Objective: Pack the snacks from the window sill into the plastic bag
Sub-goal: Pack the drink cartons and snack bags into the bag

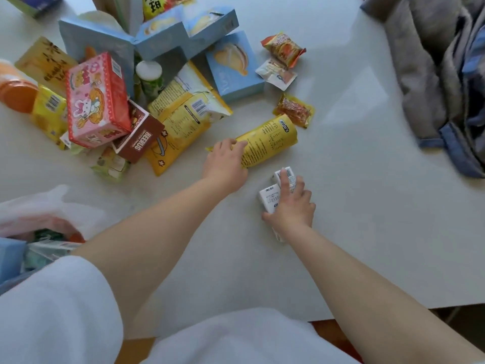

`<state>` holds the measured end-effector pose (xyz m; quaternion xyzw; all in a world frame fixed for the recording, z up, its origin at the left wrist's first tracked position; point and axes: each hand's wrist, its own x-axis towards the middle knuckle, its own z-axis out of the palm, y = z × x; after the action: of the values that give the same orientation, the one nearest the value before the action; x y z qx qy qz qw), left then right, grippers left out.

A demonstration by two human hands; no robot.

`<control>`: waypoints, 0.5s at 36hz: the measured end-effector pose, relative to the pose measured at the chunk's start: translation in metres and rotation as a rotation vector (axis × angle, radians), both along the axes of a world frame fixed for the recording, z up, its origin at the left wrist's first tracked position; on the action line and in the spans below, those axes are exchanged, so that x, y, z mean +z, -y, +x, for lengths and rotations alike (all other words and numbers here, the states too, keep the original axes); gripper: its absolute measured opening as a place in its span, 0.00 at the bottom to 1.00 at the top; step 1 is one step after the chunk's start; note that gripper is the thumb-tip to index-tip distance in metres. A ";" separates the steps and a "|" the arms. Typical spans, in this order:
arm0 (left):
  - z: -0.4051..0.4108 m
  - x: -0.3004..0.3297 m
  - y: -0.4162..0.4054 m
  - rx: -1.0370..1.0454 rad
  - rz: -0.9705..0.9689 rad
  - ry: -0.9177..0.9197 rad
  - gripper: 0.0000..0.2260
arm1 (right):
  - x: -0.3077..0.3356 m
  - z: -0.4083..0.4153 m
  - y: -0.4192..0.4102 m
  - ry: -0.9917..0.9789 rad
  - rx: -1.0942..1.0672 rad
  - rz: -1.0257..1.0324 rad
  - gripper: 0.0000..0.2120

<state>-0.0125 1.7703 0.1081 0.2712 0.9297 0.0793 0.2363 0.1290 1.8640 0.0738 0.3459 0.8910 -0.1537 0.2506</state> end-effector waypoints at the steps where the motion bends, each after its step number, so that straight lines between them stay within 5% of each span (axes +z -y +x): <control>1: -0.004 -0.002 -0.005 -0.011 -0.011 -0.009 0.30 | -0.001 -0.003 -0.002 0.010 0.009 0.002 0.53; 9: -0.015 -0.034 -0.021 -0.025 -0.092 0.032 0.37 | -0.004 -0.016 -0.015 0.028 0.098 0.010 0.54; 18: 0.002 -0.046 -0.012 0.013 -0.130 0.024 0.34 | -0.006 -0.010 -0.011 0.048 0.114 0.032 0.55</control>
<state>-0.0101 1.7825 0.0624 0.2483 0.9317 0.0237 0.2640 0.1195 1.8753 0.0678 0.3020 0.9054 -0.1167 0.2747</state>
